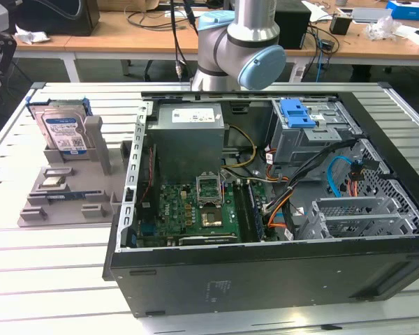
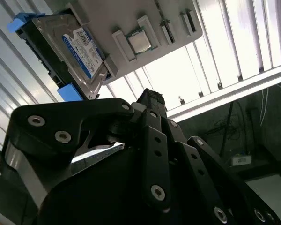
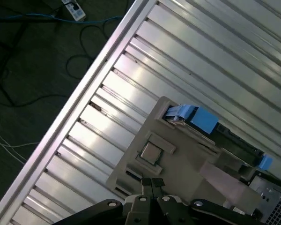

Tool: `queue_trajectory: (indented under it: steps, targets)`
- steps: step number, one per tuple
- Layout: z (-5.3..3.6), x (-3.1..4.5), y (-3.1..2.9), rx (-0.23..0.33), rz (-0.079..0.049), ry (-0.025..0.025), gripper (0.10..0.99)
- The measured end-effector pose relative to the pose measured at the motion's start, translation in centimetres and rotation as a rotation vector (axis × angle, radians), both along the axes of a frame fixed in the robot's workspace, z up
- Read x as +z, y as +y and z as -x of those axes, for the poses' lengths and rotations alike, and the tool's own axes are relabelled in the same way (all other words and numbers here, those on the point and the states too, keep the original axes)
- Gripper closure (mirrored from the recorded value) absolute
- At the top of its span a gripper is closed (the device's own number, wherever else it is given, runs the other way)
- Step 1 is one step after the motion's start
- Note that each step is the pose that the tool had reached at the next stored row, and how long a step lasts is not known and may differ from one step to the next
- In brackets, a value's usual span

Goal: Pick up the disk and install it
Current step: 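Pick up the disk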

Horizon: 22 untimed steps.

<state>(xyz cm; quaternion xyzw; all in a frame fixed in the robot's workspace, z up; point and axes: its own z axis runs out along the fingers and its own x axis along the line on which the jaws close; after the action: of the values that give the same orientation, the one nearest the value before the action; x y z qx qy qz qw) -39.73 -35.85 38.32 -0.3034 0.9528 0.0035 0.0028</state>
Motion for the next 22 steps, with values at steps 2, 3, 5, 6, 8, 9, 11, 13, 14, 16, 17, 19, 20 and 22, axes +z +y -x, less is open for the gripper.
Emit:
queue_trajectory:
  steps: [2, 3, 5, 6, 8, 9, 11, 13, 14, 16, 17, 19, 20, 22]
  targets:
    - [0.0, 0.0, 0.0, 0.065, 0.0, -0.0001, 0.984]
    - [0.0, 0.0, 0.0, 0.093, 0.0, 0.0, 0.984]
    - [0.0, -0.01, 0.0, 0.131, 0.0, -0.0001, 0.984]
    - [0.0, -0.01, 0.0, 0.158, 0.0, -0.0001, 0.984]
    - [0.0, -0.01, 0.0, 0.201, 0.0, -0.0001, 0.984]
    - [0.0, -0.01, 0.0, 0.219, 0.0, 0.0, 0.984]
    - [0.0, -0.01, 0.0, 0.258, 0.0, -0.0001, 0.984]
    - [0.0, -0.01, 0.0, 0.307, 0.0, 0.0, 0.984]
    - [0.0, -0.01, 0.0, 0.325, 0.0, -0.0001, 0.984]
    - [0.0, -0.01, 0.0, 0.373, 0.0, -0.0001, 0.984]
    - [0.0, -0.01, 0.0, 0.393, 0.0, 0.0, 0.984]
    - [0.0, -0.01, 0.0, 0.434, 0.0, -0.0001, 0.984]
    - [0.0, -0.01, 0.0, 0.453, 0.0, 0.0, 0.984]
    - [0.0, -0.01, 0.0, 0.497, 0.0, 0.0, 0.984]
